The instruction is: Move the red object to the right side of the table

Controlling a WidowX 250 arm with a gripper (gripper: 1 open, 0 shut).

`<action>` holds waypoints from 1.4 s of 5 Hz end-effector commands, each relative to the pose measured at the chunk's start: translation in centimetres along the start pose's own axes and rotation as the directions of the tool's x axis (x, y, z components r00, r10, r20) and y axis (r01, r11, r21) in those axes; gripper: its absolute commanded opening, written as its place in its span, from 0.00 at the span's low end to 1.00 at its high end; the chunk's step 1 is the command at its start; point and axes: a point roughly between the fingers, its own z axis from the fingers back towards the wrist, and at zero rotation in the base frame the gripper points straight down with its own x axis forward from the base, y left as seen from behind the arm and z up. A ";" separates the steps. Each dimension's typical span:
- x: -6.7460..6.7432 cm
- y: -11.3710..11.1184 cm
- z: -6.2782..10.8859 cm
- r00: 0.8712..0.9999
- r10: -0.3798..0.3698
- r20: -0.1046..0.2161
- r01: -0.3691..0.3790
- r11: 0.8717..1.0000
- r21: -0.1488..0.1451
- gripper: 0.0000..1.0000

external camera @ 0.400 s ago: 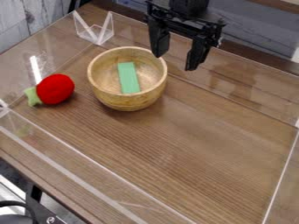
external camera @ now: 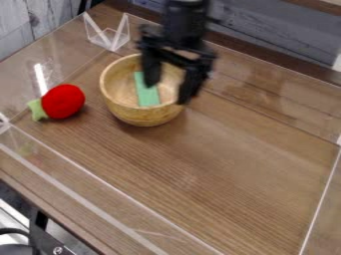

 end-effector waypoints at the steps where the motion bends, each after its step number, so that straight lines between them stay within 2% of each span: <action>1: -1.9 3.8 0.9 0.997 -0.003 0.074 0.001 1.000 0.021 1.00; 2: -3.3 8.7 0.8 0.985 0.136 0.103 -0.138 0.990 0.017 1.00; 3: -4.2 12.9 0.1 0.961 0.252 0.118 -0.254 0.967 0.008 1.00; 4: -4.8 14.1 -1.6 0.964 0.233 0.128 -0.235 0.972 0.003 1.00; 5: -4.7 13.8 -3.6 0.970 0.206 0.129 -0.207 0.978 -0.006 1.00; 7: -3.1 12.5 -5.3 0.965 0.217 0.145 -0.219 0.976 -0.008 1.00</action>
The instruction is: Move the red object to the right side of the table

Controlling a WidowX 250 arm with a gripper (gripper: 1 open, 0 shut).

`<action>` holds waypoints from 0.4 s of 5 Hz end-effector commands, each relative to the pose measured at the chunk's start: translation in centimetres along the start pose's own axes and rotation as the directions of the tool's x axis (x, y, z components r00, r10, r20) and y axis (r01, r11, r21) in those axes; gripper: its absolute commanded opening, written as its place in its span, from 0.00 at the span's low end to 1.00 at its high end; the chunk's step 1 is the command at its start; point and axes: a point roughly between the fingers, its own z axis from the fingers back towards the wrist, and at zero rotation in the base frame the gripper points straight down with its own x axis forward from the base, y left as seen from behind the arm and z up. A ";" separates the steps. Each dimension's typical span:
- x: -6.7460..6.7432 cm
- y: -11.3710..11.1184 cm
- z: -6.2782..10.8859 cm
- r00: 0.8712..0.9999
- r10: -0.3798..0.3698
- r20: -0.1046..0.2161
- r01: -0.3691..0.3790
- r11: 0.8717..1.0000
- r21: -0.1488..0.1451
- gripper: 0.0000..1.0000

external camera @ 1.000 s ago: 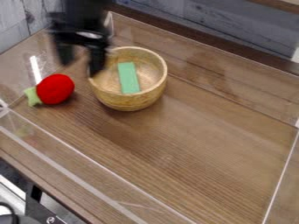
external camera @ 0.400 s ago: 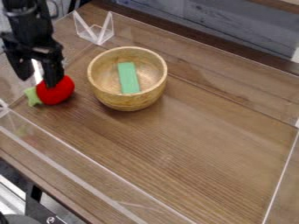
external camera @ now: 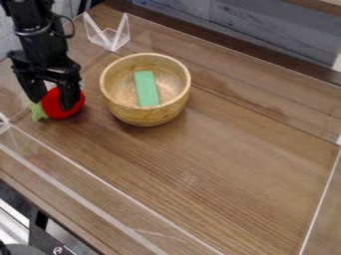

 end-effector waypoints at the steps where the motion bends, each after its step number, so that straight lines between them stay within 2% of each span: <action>1: 2.0 1.5 0.0 0.999 0.009 0.035 -0.010 1.000 0.017 1.00; 2: 3.4 3.3 -0.3 0.999 0.031 0.045 -0.032 0.999 0.009 1.00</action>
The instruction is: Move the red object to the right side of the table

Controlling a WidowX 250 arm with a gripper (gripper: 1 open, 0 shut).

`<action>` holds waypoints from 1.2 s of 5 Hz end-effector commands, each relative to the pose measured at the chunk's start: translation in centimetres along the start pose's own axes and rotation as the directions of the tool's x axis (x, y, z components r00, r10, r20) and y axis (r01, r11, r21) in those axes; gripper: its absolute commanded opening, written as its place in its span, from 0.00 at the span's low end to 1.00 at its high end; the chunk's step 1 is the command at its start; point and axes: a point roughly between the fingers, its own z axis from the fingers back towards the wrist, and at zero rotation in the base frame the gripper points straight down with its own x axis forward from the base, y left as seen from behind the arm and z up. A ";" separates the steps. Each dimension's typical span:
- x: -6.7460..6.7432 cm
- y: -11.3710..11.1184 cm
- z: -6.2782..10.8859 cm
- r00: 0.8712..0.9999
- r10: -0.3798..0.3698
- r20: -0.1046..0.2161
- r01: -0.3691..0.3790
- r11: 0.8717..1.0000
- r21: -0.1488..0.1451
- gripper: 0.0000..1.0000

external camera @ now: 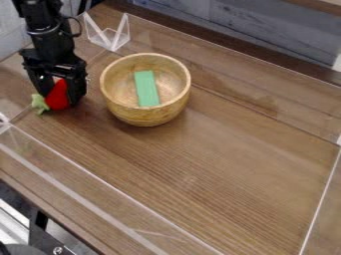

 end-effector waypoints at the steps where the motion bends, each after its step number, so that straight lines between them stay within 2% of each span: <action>1: 1.7 1.5 0.6 0.999 0.024 0.041 -0.024 1.000 0.012 1.00; 2: 1.9 1.5 1.6 0.998 0.045 0.040 -0.045 0.999 0.004 1.00; 3: 2.0 1.6 2.5 0.997 0.062 0.038 -0.062 0.998 -0.002 0.00; 4: 1.8 1.7 3.0 0.993 0.110 0.036 -0.110 0.994 -0.008 0.00; 5: 1.5 2.0 3.3 0.988 0.154 0.031 -0.153 0.988 -0.014 1.00; 6: 1.1 2.0 3.4 0.995 0.095 0.027 -0.094 0.995 -0.020 0.00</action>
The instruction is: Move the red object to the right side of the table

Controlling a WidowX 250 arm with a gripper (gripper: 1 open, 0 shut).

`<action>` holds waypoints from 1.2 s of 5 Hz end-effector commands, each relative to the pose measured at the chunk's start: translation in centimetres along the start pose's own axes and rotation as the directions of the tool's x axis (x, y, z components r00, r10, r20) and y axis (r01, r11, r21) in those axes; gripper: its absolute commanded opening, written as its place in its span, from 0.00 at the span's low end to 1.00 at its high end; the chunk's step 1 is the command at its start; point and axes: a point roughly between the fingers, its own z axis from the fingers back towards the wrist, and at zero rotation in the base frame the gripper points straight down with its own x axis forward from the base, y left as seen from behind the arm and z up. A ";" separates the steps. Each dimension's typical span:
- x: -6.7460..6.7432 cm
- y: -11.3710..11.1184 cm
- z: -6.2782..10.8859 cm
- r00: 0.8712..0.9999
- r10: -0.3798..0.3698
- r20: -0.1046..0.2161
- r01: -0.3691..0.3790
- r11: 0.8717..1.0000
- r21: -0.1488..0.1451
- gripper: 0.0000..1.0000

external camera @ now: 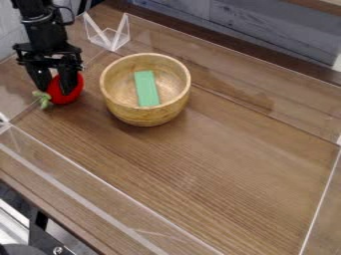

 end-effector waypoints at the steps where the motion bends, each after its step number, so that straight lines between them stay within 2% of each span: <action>1: 0.4 0.6 3.0 0.995 -0.056 0.078 0.053 0.998 0.038 0.00; 2: 0.4 0.5 3.1 0.993 -0.092 0.068 0.090 0.995 0.036 1.00; 3: 0.4 0.6 3.4 0.990 -0.125 0.061 0.123 0.992 0.030 1.00; 4: 0.2 -0.6 3.4 0.991 -0.121 0.057 0.119 0.992 0.033 0.00; 5: 0.6 -0.7 3.6 0.993 -0.092 0.078 0.090 0.995 0.035 0.00; 6: 1.2 -1.7 5.2 0.990 -0.074 0.121 0.070 0.997 0.041 0.00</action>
